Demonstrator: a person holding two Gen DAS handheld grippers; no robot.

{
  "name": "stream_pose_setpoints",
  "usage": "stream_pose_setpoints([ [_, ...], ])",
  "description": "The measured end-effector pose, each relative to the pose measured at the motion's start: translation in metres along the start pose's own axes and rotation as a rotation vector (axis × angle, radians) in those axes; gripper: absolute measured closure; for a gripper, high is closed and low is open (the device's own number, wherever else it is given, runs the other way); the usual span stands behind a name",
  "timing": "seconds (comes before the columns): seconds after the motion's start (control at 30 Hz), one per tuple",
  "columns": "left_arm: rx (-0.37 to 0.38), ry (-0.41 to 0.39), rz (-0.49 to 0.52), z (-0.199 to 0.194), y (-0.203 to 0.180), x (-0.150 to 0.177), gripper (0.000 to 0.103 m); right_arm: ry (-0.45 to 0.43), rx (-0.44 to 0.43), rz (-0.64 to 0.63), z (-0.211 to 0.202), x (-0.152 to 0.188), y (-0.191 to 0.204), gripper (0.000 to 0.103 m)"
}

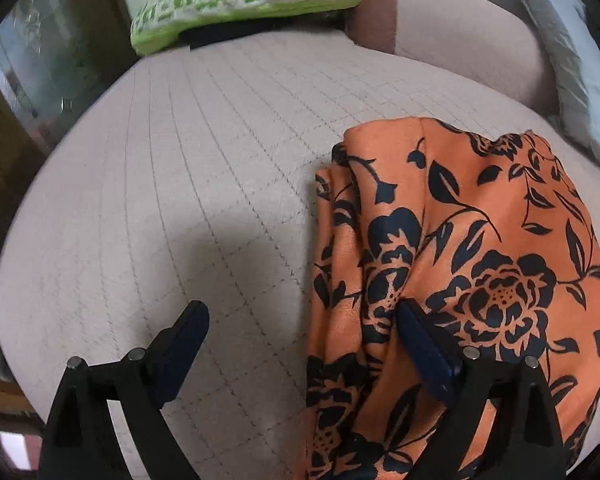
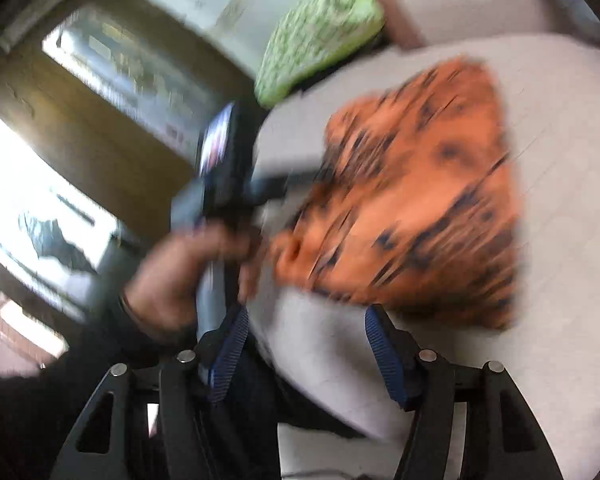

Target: Fold small clothes

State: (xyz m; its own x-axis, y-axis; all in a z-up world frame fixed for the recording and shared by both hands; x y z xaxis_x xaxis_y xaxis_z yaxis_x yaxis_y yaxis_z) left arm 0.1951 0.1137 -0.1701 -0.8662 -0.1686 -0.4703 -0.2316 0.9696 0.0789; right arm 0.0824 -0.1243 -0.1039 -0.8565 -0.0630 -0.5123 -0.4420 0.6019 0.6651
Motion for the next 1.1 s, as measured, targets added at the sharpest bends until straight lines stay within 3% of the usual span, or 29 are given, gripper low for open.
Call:
stream_pose_setpoints([
  [0.1, -0.021, -0.009, 0.015, -0.006, -0.005, 0.000, 0.008, -0.092, -0.042, 0.119, -0.018, -0.056, -0.027, 0.034],
  [0.13, -0.019, -0.012, 0.010, -0.008, -0.004, 0.000, 0.008, -0.112, -0.102, 0.172, -0.016, -0.074, -0.039, 0.034],
  [0.2, -0.009, -0.018, -0.001, -0.015, -0.004, 0.000, 0.008, -0.072, -0.208, 0.256, 0.009, -0.090, -0.055, 0.027],
  [0.23, 0.002, -0.024, -0.002, -0.022, -0.005, 0.002, 0.009, -0.008, -0.220, 0.312, 0.028, -0.088, -0.072, 0.027],
  [0.27, 0.005, -0.032, -0.004, -0.030, -0.006, 0.004, 0.009, 0.071, -0.123, 0.379, 0.052, -0.076, -0.101, 0.034],
  [0.3, 0.013, -0.056, -0.008, -0.044, -0.006, 0.006, 0.009, 0.086, -0.110, 0.408, 0.061, -0.072, -0.108, 0.042],
  [0.33, 0.027, -0.076, -0.011, -0.054, -0.007, 0.008, 0.009, 0.062, -0.130, 0.419, 0.060, -0.071, -0.110, 0.042],
  [0.5, 0.085, -0.118, -0.005, -0.087, -0.023, 0.022, 0.009, 0.066, -0.087, 0.324, 0.040, -0.080, -0.099, 0.035],
  [0.67, 0.058, 0.027, 0.000, -0.042, -0.029, 0.048, 0.009, 0.087, -0.094, 0.349, 0.044, -0.070, -0.096, 0.035],
  [0.77, 0.102, 0.031, -0.055, -0.037, -0.025, 0.056, 0.008, 0.100, -0.064, 0.324, 0.039, -0.073, -0.082, 0.035],
  [0.97, 0.113, 0.021, -0.045, -0.042, -0.031, 0.057, 0.008, 0.047, -0.040, 0.236, 0.017, -0.112, -0.060, 0.034],
  [1.1, 0.124, 0.022, -0.049, -0.041, -0.031, 0.056, 0.008, 0.055, -0.057, 0.229, 0.034, -0.139, -0.062, 0.030],
])
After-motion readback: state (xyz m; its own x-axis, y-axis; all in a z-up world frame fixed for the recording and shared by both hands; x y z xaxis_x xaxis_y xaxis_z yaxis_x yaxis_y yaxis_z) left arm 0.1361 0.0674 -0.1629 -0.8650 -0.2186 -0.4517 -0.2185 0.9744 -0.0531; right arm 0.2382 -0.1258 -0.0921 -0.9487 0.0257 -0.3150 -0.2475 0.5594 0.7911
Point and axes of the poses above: each gripper's, at about its wrist camera, not at the fingertips, and z roughly the way its jaws point, y to its left, x to its underside, the point moved 5 cm from there along z, roughly the way its jaws point, and after that the axes turned 1 degree about z, right-handed, at the moved point
